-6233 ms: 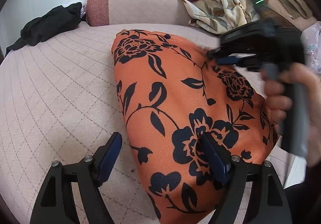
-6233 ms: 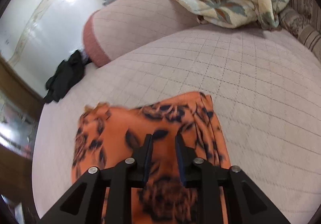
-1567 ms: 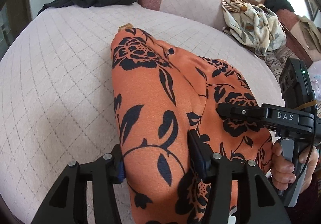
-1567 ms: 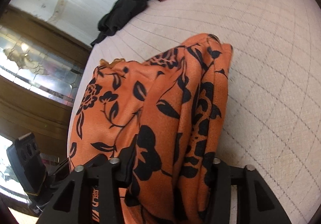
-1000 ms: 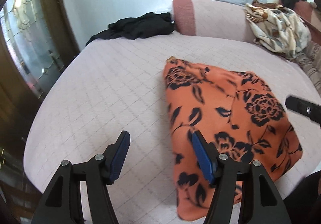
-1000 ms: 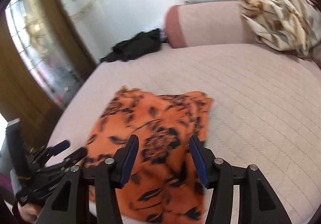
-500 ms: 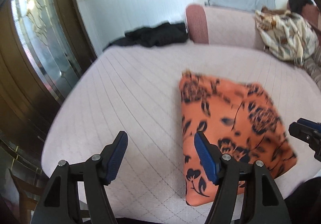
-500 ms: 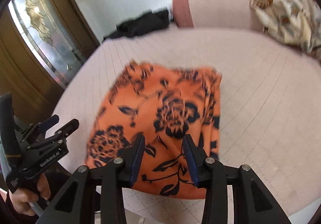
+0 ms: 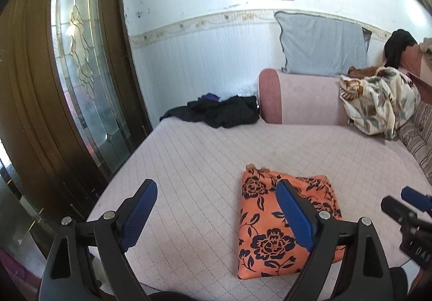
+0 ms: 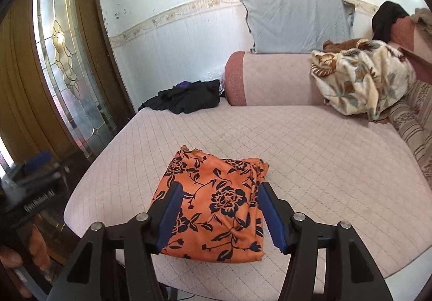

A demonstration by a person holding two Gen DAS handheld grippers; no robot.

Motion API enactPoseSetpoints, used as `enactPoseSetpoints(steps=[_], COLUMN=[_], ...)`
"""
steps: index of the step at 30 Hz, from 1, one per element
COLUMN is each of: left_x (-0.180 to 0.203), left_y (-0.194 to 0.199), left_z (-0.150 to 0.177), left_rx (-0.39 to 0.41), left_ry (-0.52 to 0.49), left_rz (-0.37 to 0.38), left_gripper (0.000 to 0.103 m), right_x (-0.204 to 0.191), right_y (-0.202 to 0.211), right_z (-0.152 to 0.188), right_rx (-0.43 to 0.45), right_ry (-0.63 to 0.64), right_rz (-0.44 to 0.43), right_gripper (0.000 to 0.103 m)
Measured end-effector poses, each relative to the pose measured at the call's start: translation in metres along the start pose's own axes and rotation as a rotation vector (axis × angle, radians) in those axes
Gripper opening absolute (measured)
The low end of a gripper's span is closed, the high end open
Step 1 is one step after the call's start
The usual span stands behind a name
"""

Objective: Fold small clothes

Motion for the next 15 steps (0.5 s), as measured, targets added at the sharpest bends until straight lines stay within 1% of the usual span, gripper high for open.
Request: enactPoseSetpoints(steps=[4, 5, 6, 7, 8, 10, 15], left_x=[-0.005, -0.006, -0.007, -0.009, -0.011, -0.014, -0.018], left_y=[0.017, 0.02, 0.024, 0.027, 0.033, 0.042, 0.048], left_z=[-0.007, -0.008, -0.009, -0.01, -0.012, -0.014, -0.017], left_rx=[0.01, 0.016, 0.025, 0.038, 0.069, 0.103, 0.096], left_ry=[0.014, 0.015, 0.014, 0.014, 0.014, 0.007, -0.002], left_rz=[-0.019, -0.03, -0.044, -0.059, -0.084, -0.108, -0.093], left_gripper=[0.091, 0.092, 0.098, 0.1, 0.101, 0.101, 0.101], right_x=[-0.002, -0.003, -0.004, -0.004, -0.006, -0.009, -0.017], right_y=[0.018, 0.023, 0.028, 0.032, 0.037, 0.045, 0.059], right_z=[0.002, 0.001, 0.001, 0.0, -0.001, -0.003, -0.006], right_rx=[0.021, 0.026, 0.035, 0.043, 0.053, 0.069, 0.092], right_ry=[0.007, 0.008, 0.009, 0.013, 0.02, 0.028, 0.035], right_rz=[0.003, 0.001, -0.001, -0.003, -0.002, -0.001, -0.009], right_gripper=[0.063, 0.063, 0.063, 0.063, 0.063, 0.063, 0.063])
Point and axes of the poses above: each gripper's, at about its wrist camera, not at the fingertips, and y roughly against the way its jaws point, x to its right, z to its underside, the point moved 5 cm from there along -y, roughly the way its jaws point, and after that the axes turned 13 degrees about -z, right-handed, at the moved point
